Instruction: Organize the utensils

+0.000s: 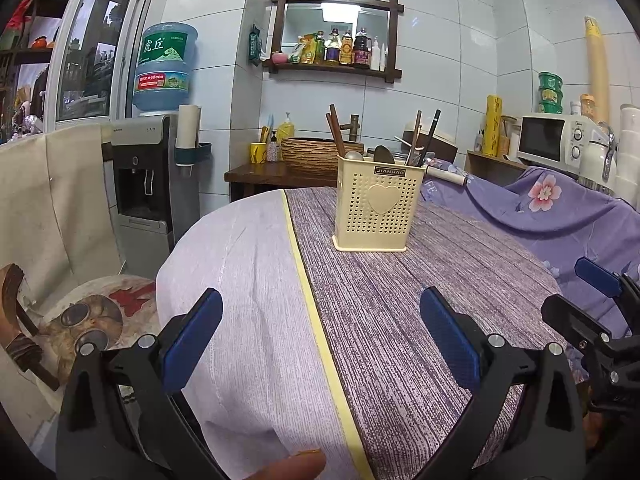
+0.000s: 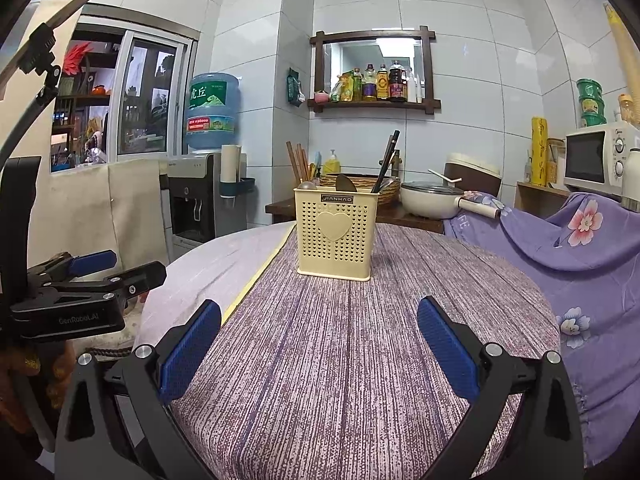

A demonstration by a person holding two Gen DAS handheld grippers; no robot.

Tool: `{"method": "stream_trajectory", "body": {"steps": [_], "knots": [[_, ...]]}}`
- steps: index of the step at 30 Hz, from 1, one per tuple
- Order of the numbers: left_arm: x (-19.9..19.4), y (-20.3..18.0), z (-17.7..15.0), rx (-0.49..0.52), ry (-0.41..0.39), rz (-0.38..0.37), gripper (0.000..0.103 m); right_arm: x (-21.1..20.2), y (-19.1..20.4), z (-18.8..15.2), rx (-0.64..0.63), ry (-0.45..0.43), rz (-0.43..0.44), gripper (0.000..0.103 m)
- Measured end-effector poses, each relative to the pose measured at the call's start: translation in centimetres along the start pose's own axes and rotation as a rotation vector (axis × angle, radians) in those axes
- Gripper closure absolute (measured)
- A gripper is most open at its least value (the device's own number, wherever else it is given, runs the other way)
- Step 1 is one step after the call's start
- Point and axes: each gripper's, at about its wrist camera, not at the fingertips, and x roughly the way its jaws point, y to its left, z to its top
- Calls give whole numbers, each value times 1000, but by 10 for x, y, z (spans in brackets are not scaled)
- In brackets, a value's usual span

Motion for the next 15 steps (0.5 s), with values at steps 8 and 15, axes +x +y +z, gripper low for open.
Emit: {"method": "stream_trajectory", "body": {"steps": [8, 15], "knots": [[2, -2, 0, 7, 2, 3, 6, 0, 0, 0, 1, 1, 0, 6], [1, -1, 0, 3, -1, 6, 6, 0, 1, -1, -2, 0, 1, 6]]}}
